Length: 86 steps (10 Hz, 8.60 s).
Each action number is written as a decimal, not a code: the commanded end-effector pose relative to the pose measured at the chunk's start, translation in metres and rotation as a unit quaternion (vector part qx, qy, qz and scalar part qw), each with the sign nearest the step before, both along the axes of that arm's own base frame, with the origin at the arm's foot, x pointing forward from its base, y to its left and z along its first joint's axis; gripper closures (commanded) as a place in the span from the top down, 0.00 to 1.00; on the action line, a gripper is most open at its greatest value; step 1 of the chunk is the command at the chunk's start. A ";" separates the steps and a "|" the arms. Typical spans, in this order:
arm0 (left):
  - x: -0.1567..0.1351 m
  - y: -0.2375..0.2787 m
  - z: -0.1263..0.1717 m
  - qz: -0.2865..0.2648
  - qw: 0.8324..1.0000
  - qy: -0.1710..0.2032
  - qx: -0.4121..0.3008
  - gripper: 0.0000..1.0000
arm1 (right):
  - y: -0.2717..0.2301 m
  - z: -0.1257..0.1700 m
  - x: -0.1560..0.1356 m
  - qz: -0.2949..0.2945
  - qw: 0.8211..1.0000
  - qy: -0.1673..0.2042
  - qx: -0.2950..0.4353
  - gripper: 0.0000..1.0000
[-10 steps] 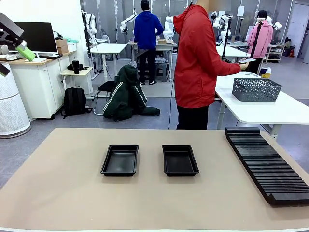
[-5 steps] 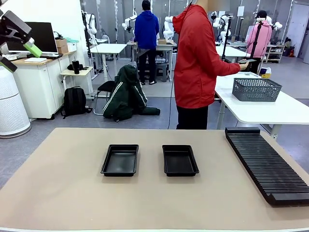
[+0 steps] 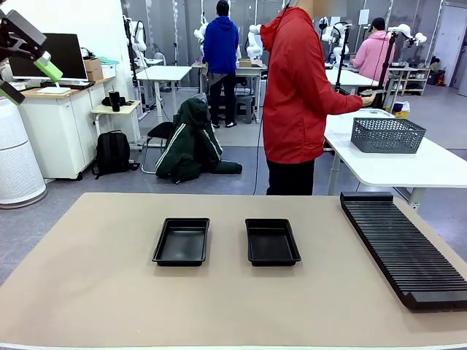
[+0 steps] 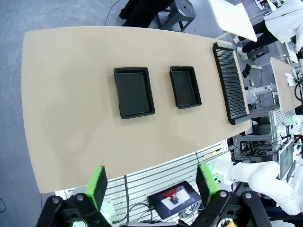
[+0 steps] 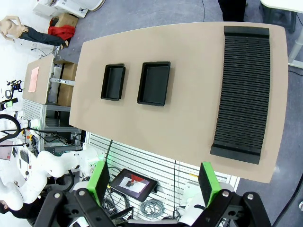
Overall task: Inspect and transfer BCBs to ESD trays.
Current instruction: Pick up the Blank PCB from the PCB Rack and place it in the left ESD tray.
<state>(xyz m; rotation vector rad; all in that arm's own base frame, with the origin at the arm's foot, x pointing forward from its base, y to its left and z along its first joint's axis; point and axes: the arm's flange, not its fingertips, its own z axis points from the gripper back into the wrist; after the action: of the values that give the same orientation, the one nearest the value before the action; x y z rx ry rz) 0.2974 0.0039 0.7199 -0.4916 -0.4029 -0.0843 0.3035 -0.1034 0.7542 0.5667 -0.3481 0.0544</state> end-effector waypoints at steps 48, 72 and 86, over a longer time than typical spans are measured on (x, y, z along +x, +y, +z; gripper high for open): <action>0.031 0.019 0.026 0.023 0.998 0.055 0.002 1.00 | 0.008 -0.016 0.011 0.016 0.999 -0.012 -0.050 1.00; 0.031 0.019 0.026 0.023 0.998 0.055 0.002 1.00 | 0.028 -0.369 0.182 0.596 0.676 -0.219 -0.375 1.00; 0.031 0.019 0.026 0.023 0.998 0.055 0.002 1.00 | 0.039 -0.387 0.190 0.616 0.676 -0.182 -0.362 1.00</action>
<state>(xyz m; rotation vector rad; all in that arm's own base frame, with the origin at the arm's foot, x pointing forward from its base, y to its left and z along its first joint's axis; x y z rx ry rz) 0.3291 0.0230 0.7474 -0.4796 -0.3066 -0.0142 0.4913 -0.0623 0.3688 -0.1162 -0.2607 1.5834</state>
